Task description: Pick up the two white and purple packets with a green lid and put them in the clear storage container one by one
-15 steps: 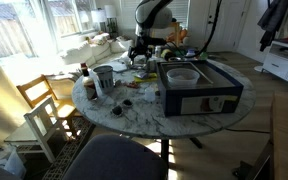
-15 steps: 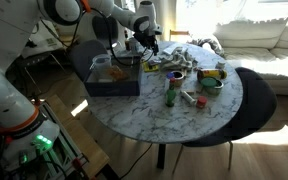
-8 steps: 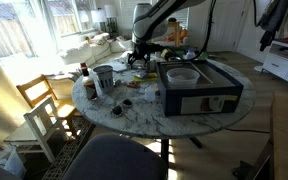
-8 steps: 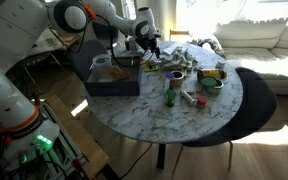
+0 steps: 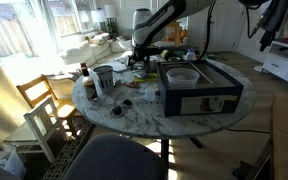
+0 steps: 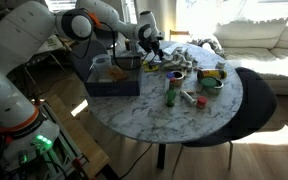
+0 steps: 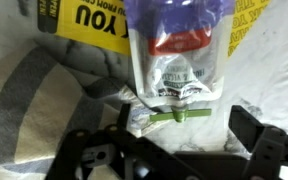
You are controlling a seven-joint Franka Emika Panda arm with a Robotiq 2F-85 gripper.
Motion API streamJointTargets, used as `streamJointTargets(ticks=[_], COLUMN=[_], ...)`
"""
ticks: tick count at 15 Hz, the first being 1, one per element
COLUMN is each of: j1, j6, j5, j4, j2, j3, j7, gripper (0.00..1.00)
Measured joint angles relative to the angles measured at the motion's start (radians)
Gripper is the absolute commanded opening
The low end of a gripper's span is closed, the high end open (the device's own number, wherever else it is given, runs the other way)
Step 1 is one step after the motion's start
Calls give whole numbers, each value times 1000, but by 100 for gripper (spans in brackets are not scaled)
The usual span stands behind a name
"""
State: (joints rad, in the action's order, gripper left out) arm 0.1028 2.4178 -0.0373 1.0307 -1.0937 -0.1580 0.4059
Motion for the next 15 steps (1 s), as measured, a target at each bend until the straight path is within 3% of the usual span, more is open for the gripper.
streamJointTargets(ticks=[3,5,8,12,15], j1=[-1,-2,-2,-2,-2], j6=[2,7,34,49,49], j5=[1,1,4,17,25], j4=[-42,-70,-107,-154,-178], j2=[-39,-64,-100,-131,-141], j3=[-2,-3,-10,-23,-28], j7=[0,1,1,2,2], gripper=[98,85,53,23,7])
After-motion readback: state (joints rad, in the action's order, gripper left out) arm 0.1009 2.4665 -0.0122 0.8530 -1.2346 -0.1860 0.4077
